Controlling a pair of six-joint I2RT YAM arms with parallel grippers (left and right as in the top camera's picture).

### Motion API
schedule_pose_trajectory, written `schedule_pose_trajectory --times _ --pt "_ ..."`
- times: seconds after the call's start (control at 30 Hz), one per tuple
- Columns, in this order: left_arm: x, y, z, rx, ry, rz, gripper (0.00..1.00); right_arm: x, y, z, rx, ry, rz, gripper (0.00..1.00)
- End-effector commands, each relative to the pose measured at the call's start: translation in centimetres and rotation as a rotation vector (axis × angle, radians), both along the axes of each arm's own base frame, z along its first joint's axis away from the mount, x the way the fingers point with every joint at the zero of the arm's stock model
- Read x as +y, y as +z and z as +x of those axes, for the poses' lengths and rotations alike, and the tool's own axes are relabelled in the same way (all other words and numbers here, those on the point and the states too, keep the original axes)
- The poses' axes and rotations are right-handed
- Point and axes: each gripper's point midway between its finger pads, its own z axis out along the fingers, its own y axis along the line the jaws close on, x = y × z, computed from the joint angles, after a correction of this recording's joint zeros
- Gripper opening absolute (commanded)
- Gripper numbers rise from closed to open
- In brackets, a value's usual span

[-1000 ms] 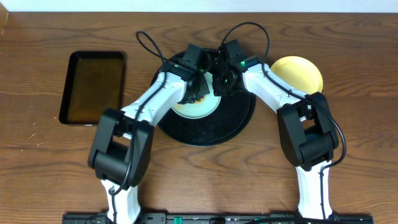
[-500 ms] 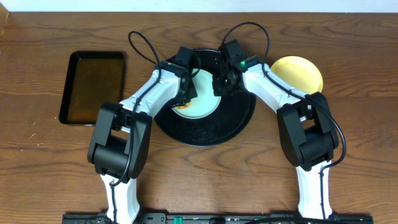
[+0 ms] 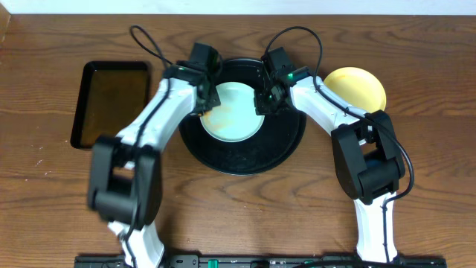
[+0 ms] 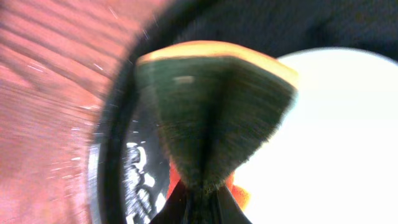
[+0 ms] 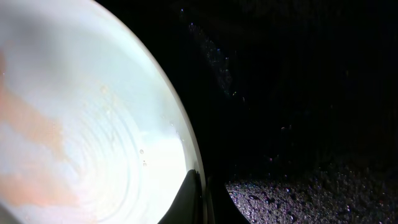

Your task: Clean dirty plates on tray and stack at the side

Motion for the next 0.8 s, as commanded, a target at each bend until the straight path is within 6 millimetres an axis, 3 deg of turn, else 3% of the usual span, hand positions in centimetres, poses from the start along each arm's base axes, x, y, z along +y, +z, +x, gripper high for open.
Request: schedule_pose_trajectory --times 0.0,0.07,0.13,0.23,0.4,0.57,0.77 --pt "1.2 9.4 0.8 -0.223 0.010 -0.014 0.08 -1.8 -3.0 -0.8 0.044 -0.023 -0.100 0.01" --pt "2.3 11.6 0.6 -0.271 0.010 -0.013 0.08 -1.8 -2.5 -0.6 0.037 -0.024 -0.096 0.01" --pt "3.4 12.3 0.4 -0.280 0.010 0.000 0.07 -1.7 -1.8 -0.4 0.019 -0.016 -0.093 0.01" --pt "5.4 11.2 -0.5 -0.215 0.046 0.004 0.08 -2.0 0.1 0.2 -0.020 -0.018 -0.106 0.01" --pt "6.8 10.3 -1.3 -0.160 0.076 -0.005 0.08 -3.7 4.3 1.0 -0.090 -0.039 -0.200 0.01" --pt "7.1 10.3 -1.3 -0.161 0.083 -0.005 0.08 -5.6 10.2 1.4 -0.187 -0.048 -0.280 0.01" --pt "7.5 10.4 -1.2 -0.165 0.098 -0.007 0.08 -6.4 14.4 1.1 -0.272 -0.066 -0.313 0.01"
